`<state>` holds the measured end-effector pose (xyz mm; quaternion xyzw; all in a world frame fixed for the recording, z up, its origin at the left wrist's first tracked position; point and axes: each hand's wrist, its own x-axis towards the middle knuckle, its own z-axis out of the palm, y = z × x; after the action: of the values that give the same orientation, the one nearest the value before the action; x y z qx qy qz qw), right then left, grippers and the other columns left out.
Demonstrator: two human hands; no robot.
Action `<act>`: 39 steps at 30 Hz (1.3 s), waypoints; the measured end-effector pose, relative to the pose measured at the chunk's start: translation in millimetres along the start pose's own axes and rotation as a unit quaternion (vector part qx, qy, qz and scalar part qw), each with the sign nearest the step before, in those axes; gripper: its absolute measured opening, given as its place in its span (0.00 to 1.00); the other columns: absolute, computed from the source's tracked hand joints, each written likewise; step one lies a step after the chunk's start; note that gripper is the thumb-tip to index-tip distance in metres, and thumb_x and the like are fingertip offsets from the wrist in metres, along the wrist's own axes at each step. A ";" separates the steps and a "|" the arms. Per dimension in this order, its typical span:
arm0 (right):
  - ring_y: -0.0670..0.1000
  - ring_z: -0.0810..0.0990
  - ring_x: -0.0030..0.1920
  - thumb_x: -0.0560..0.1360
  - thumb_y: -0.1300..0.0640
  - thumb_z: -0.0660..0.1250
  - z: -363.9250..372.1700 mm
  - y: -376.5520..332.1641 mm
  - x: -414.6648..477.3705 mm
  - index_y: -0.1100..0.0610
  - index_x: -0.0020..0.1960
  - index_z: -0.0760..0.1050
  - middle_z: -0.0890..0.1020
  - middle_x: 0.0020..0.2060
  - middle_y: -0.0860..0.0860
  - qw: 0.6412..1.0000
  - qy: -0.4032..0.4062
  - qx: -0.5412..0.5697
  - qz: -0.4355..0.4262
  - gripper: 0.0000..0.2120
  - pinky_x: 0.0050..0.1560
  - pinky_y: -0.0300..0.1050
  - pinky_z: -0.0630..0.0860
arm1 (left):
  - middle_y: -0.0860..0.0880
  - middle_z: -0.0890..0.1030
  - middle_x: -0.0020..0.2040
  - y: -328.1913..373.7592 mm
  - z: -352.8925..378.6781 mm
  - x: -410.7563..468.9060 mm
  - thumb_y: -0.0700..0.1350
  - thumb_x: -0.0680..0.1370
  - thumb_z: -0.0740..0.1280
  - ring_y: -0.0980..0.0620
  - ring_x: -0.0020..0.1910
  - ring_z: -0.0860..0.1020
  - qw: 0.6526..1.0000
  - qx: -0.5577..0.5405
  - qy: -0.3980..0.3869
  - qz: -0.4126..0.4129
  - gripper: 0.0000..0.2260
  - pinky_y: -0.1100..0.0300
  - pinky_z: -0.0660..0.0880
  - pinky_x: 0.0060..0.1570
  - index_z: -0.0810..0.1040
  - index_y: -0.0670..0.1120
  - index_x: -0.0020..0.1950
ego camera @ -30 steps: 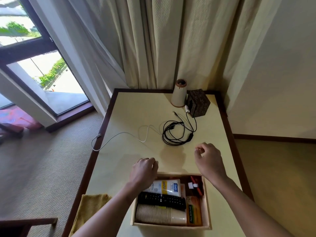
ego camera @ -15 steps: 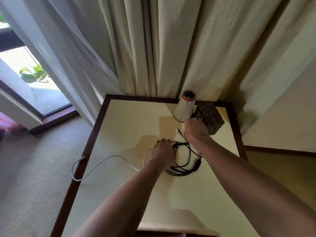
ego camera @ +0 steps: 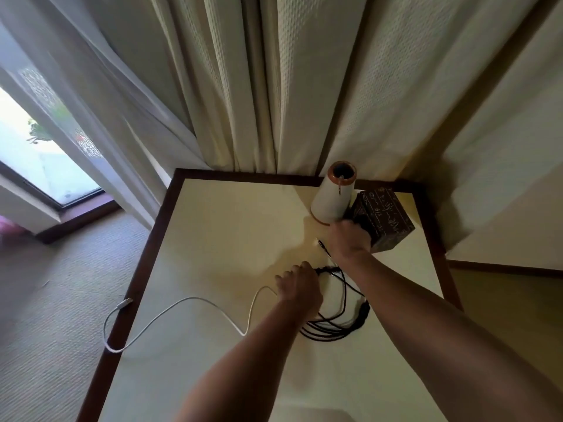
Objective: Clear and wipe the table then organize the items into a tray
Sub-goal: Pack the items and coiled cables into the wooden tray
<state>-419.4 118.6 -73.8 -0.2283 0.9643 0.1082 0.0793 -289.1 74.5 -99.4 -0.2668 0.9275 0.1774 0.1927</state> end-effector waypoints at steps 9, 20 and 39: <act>0.58 0.76 0.59 0.74 0.51 0.64 -26.2 8.9 -94.1 0.55 0.55 0.79 0.81 0.53 0.53 0.966 0.153 0.207 0.014 0.14 0.57 0.56 0.70 | 0.38 0.72 0.61 -2.4 -34.1 -37.1 0.34 0.78 0.61 0.35 0.59 0.77 0.983 -0.176 0.041 0.041 0.14 0.45 0.77 0.56 0.68 0.38 0.64; 0.43 0.81 0.40 0.79 0.54 0.70 -68.1 72.4 -289.0 0.49 0.55 0.75 0.83 0.39 0.47 0.777 0.133 0.615 0.019 0.07 0.36 0.35 0.75 | 0.45 0.81 0.44 -3.3 -90.5 -157.0 0.46 0.86 0.59 0.42 0.42 0.79 0.929 -0.305 0.195 0.079 0.04 0.46 0.77 0.41 0.69 0.47 0.59; 0.54 0.79 0.47 0.69 0.54 0.73 31.9 74.6 -407.8 0.49 0.45 0.83 0.84 0.41 0.46 0.965 0.071 0.067 -0.244 0.06 0.46 0.52 0.71 | 0.47 0.84 0.49 -90.0 27.8 -297.2 0.48 0.87 0.59 0.50 0.38 0.76 0.965 -0.138 0.202 0.098 0.08 0.60 0.65 0.36 0.71 0.48 0.64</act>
<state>-90.1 364.0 -9.2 -0.4577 0.8877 0.0038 0.0493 1.7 141.8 -9.4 -0.2287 0.9354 0.2639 -0.0561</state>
